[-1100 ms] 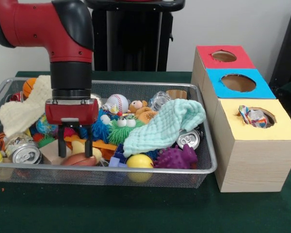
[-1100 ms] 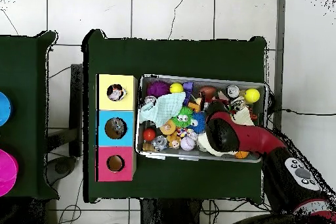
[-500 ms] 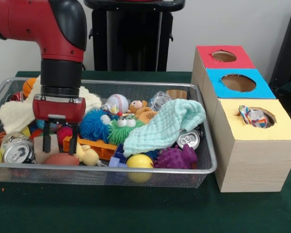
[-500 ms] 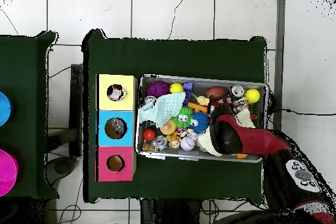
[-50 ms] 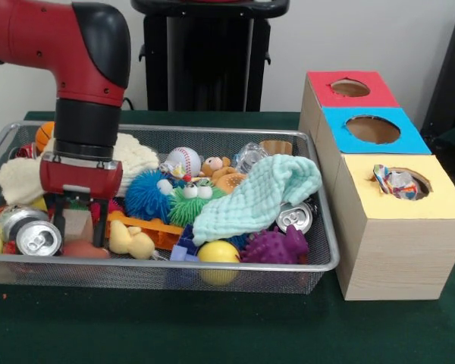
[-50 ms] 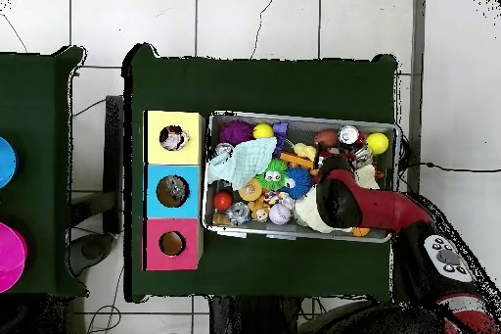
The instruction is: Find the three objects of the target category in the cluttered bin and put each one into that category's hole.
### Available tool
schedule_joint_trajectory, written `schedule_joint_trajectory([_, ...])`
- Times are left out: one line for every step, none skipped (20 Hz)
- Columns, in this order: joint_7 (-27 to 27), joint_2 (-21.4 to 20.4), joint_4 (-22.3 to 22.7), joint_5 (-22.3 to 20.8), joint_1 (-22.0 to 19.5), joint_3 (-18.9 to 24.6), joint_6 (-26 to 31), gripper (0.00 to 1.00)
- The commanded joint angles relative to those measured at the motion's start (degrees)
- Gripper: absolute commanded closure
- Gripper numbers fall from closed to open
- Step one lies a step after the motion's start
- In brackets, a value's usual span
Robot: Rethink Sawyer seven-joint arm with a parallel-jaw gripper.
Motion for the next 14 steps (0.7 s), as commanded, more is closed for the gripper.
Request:
schedule_joint_trajectory([8.08,11.63,-7.87,4.59,1.27,-11.91,7.88,0.0])
schedule_joint_trajectory([8.71,12.19,-8.36,6.03,2.39,-13.81,9.57,0.0])
schedule_joint_trajectory([8.97,12.6,-8.52,6.8,2.96,-14.88,9.45,0.0])
schedule_joint_trajectory([9.69,13.29,-8.91,8.2,3.86,-16.72,8.67,0.0])
schedule_joint_trajectory([10.2,13.77,-9.03,9.42,4.38,-17.89,8.14,0.0])
schedule_joint_trajectory([10.7,14.26,-9.15,10.64,4.9,-19.05,7.61,0.0])
schedule_joint_trajectory([10.8,14.55,-9.09,11.51,5.09,-19.67,7.03,0.0])
schedule_joint_trajectory([10.71,14.8,-9.11,12.33,5.09,-20.13,6.45,0.0])
schedule_joint_trajectory([9.88,14.64,-8.98,12.2,4.2,-19.14,6.31,0.0])
schedule_joint_trajectory([9.05,14.49,-8.84,12.06,3.3,-18.16,6.16,0.0])
schedule_joint_trajectory([8.0,14.24,-8.64,11.58,2.44,-17.04,6.09,0.0])
schedule_joint_trajectory([5.42,13.11,-7.71,9.81,-0.85,-12.3,8.2,0.0])
schedule_joint_trajectory([4.84,12.94,-7.39,9.84,-1.21,-11.7,9.08,0.0])
schedule_joint_trajectory([4.06,12.32,-6.46,9.52,-2.28,-10.08,10.3,0.0])
